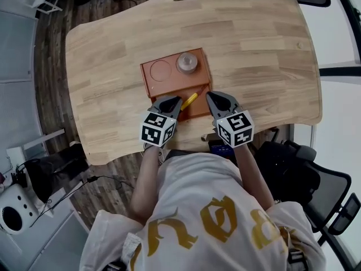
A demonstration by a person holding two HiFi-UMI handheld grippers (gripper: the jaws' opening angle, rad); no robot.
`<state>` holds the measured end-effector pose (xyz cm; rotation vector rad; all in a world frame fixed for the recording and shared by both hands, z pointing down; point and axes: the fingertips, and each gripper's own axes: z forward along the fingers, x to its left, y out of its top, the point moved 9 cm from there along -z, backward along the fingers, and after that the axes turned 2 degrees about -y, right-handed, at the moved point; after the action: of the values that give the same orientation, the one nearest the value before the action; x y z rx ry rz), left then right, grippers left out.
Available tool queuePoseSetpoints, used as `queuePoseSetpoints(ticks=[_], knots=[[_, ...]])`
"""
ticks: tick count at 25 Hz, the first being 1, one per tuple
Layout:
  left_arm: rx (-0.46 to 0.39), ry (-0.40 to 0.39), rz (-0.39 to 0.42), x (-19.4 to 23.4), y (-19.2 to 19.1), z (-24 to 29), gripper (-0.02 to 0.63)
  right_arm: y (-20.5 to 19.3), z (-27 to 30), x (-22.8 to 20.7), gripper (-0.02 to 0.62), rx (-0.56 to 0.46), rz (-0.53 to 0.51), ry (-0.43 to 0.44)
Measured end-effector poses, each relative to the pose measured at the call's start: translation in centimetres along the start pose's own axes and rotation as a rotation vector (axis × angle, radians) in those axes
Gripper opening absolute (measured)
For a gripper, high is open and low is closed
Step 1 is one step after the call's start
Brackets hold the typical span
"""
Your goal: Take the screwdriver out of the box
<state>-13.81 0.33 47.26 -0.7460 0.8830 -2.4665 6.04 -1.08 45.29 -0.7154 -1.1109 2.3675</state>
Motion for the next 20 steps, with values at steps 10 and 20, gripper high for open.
queuePoseSetpoints(ticks=[10,20], knots=[[0.230,-0.024,0.076,-0.5,-2.1,3.6,0.018,-1.8,0.5,-1.1,0.011,0.064,0.020,-0.002],[0.354,-0.019,0.112,-0.2,-3.1,5.9,0.112,-2.3,0.6,-1.7,0.011,0.085,0.039,0.018]])
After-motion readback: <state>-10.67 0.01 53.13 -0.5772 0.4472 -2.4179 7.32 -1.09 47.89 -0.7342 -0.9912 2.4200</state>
